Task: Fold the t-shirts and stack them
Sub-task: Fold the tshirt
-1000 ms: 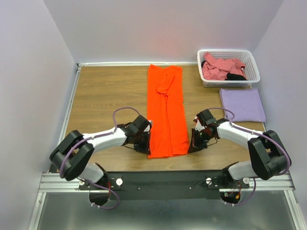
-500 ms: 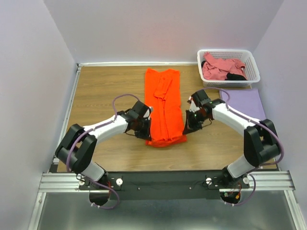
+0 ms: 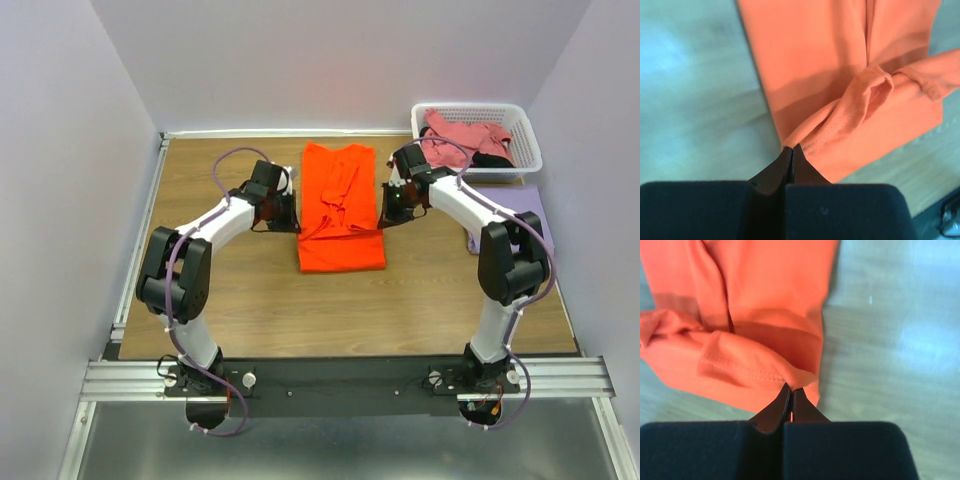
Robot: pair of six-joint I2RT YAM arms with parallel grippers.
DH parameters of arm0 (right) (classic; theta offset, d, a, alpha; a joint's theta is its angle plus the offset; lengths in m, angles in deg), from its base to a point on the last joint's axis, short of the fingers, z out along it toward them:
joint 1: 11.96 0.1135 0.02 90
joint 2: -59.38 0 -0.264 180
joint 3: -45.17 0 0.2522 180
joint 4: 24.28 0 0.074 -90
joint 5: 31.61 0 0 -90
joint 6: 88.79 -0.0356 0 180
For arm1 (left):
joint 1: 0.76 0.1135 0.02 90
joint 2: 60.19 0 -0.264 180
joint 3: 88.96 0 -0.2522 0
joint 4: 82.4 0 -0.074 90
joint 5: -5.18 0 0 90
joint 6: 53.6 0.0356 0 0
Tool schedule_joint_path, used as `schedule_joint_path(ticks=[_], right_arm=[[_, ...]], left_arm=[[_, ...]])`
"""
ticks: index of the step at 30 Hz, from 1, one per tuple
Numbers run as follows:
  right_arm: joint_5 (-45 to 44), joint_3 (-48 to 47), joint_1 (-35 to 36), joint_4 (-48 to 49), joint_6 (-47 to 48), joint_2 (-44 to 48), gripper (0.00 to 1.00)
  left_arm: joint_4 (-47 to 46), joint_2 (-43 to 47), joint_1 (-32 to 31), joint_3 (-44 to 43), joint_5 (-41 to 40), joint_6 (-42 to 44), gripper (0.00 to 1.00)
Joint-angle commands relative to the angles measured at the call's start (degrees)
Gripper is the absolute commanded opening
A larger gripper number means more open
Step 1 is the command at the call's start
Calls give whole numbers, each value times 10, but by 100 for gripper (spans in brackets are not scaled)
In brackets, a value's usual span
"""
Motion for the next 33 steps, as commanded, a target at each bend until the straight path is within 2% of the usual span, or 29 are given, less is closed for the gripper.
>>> schedule_joint_path(ticks=[1, 12, 22, 24, 27, 29, 30, 32, 33], right_arm=[[-41, -38, -5, 26, 16, -28, 0], [-57, -54, -14, 69, 24, -61, 0], [-67, -59, -17, 92, 33, -92, 0], [-67, -63, -17, 94, 34, -99, 0], [-68, -68, -17, 97, 36, -103, 1], [-66, -72, -17, 97, 42, -103, 5], [-65, -73, -17, 97, 43, -98, 13], [-63, -71, -18, 97, 46, -87, 22], [-62, -69, -16, 97, 47, -82, 25]], left_arm=[[-27, -32, 8, -41, -6, 38, 0], [-71, -89, 12, -87, -32, 55, 0], [-100, -110, 14, -82, -79, 60, 0], [-108, -112, 14, -79, -88, 60, 2], [-117, -112, 14, -78, -100, 61, 11], [-117, -111, 14, -80, -105, 62, 20], [-116, -107, 14, -82, -110, 59, 30], [-115, -99, 14, -84, -113, 56, 46], [-115, -93, 14, -83, -114, 55, 62]])
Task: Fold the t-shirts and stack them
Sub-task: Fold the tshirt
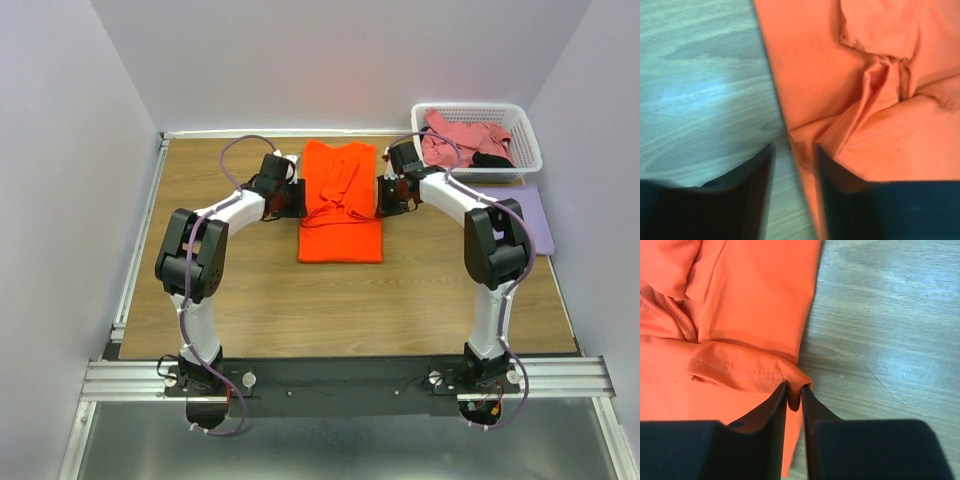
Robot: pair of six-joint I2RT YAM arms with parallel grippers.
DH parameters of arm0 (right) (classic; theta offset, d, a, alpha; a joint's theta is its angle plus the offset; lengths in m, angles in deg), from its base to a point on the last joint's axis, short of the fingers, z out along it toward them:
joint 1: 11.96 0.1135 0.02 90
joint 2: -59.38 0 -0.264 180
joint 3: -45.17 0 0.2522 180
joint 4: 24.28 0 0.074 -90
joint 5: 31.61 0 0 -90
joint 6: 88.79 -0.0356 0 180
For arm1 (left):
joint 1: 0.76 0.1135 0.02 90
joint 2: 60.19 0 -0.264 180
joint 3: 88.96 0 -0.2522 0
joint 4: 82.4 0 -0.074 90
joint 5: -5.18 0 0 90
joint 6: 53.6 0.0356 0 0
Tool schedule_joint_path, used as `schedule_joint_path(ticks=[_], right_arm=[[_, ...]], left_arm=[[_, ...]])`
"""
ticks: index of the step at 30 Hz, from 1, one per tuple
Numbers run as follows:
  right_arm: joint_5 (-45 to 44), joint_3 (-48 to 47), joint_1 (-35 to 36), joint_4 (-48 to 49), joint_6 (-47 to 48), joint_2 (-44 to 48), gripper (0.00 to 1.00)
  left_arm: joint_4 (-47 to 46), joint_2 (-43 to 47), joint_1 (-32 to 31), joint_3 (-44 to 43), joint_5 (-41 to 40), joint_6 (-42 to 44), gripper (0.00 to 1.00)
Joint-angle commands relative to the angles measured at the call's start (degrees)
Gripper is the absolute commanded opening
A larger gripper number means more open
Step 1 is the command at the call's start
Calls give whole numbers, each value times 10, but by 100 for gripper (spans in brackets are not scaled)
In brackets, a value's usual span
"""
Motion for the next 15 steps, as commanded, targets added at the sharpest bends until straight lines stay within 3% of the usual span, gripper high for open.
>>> schedule_joint_path(ticks=[1, 4, 11, 14, 15], right_arm=[[-17, -14, -3, 11, 15, 26, 30], [-19, -6, 7, 12, 22, 55, 31], [-25, 41, 65, 58, 28, 105, 29], [-16, 76, 91, 87, 28, 113, 25], [-6, 84, 98, 105, 24, 113, 24]], left_arm=[[-13, 31, 2, -9, -36, -1, 65], [-10, 69, 2, 1, -54, -14, 69], [-7, 163, -44, 65, -104, -23, 50], [3, 170, -91, 85, -103, -18, 48], [-2, 168, -116, 98, -104, -19, 40]])
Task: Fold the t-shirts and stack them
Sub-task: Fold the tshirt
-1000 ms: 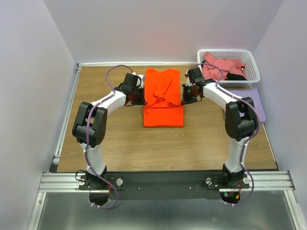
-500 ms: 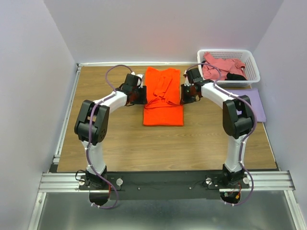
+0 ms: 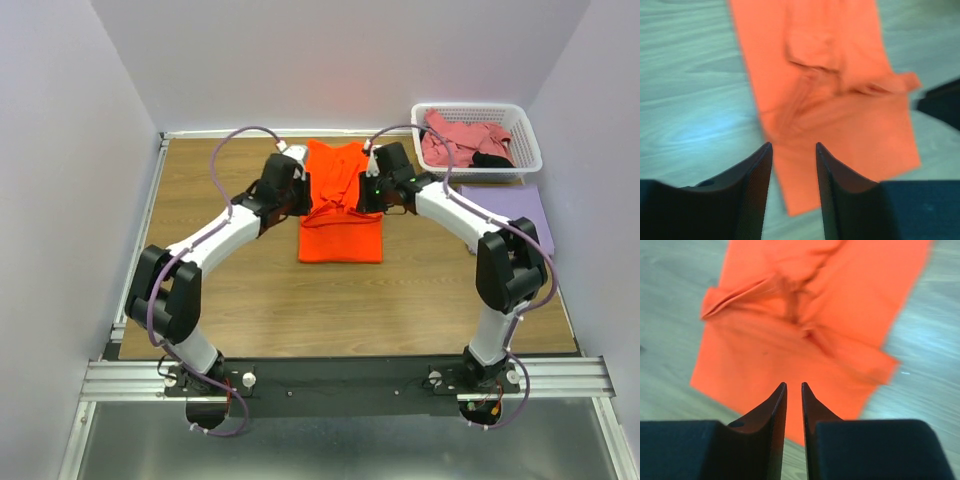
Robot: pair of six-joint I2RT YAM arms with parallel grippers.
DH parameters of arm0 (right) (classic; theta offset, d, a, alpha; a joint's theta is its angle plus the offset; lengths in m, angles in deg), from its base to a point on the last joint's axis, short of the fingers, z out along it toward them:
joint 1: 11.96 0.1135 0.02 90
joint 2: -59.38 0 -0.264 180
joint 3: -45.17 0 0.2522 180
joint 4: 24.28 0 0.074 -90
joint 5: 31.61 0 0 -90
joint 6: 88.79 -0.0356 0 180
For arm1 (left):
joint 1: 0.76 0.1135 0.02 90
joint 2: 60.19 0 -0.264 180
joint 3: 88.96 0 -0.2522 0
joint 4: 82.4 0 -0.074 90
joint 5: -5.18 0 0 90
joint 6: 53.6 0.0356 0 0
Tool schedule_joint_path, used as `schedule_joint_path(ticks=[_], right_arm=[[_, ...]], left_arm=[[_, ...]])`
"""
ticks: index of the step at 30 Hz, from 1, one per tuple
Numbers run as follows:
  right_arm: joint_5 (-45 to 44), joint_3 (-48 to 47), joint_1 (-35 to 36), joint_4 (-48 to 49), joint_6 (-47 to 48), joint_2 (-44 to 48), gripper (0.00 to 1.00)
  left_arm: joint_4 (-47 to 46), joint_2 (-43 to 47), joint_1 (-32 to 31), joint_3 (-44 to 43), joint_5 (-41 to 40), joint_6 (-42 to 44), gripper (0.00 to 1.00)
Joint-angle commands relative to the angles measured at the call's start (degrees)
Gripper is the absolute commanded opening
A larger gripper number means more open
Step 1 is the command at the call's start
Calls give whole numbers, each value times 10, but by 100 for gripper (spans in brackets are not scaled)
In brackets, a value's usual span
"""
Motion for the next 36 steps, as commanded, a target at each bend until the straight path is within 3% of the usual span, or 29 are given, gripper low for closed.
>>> schedule_joint_path(ticks=[1, 10, 16, 27, 31, 36], right_arm=[[12, 44, 26, 59, 1, -1, 23], [49, 18, 27, 92, -18, -82, 17], [46, 0, 27, 97, -15, -115, 17], [-38, -99, 13, 105, 8, -199, 17], [-35, -210, -15, 104, 1, -243, 17], [20, -197, -19, 104, -3, -204, 18]], left_arm=[[1, -8, -62, 43, -21, 2, 34], [9, -112, -90, 35, 39, -4, 31], [16, -131, -100, 52, 49, -5, 31], [23, -119, -104, 101, 57, -9, 31], [28, -95, -104, 129, 65, -16, 31], [24, -54, -104, 167, 74, -37, 31]])
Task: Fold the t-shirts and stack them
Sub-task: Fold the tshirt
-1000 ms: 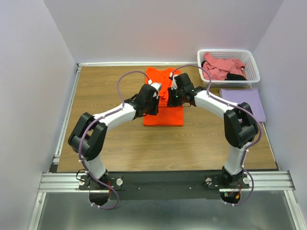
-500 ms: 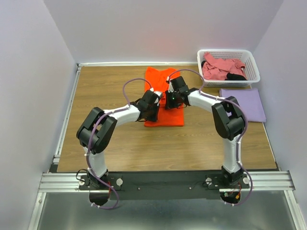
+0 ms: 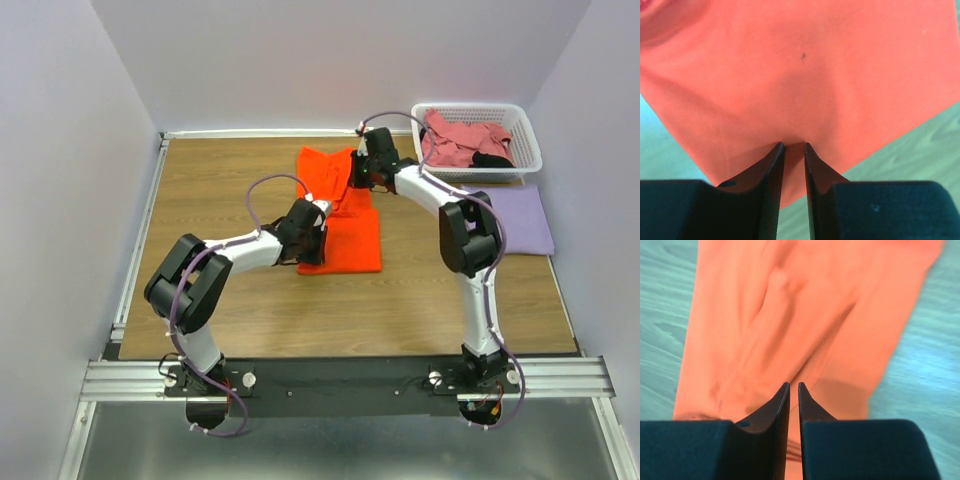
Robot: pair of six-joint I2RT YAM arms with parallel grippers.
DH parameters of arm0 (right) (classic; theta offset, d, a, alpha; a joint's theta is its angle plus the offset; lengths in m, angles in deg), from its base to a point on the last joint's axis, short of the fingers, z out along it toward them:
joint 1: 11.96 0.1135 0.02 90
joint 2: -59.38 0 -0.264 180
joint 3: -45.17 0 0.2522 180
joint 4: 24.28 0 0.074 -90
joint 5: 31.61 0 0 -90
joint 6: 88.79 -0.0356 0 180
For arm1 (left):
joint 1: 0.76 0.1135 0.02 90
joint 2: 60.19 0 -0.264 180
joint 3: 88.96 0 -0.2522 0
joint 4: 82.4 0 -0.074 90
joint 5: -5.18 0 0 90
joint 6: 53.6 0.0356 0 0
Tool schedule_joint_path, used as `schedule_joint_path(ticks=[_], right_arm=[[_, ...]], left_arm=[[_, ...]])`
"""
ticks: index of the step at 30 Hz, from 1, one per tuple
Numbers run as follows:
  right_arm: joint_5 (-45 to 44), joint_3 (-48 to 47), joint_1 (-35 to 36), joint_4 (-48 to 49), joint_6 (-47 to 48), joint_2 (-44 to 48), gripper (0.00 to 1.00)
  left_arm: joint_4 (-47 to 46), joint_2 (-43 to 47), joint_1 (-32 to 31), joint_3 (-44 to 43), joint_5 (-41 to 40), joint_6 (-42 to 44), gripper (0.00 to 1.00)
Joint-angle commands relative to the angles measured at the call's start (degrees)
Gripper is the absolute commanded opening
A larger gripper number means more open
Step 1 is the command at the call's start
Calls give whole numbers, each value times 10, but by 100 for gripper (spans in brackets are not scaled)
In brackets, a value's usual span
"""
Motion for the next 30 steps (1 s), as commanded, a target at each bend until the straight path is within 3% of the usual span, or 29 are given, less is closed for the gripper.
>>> schedule_joint_path(ticks=[1, 6, 10, 15, 20, 22, 30], right_arm=[[36, 15, -4, 9, 0, 42, 18], [99, 166, -4, 24, -16, 134, 18], [207, 274, -7, 47, -38, 237, 18], [312, 394, -8, 101, -73, 303, 18], [311, 486, -8, 138, -106, 344, 18], [305, 498, -8, 143, -109, 354, 18], [293, 538, -8, 143, -118, 378, 18]], left_arm=[[63, 32, -7, 47, 19, -23, 31], [63, 81, -7, 36, 1, -44, 32], [35, 132, -1, 36, -1, -58, 32], [-4, 97, 46, 36, 27, -51, 31], [-24, 29, 86, 7, 92, -52, 29], [-22, 3, 93, -20, 87, -42, 24], [-11, -77, 170, -119, 77, -39, 24]])
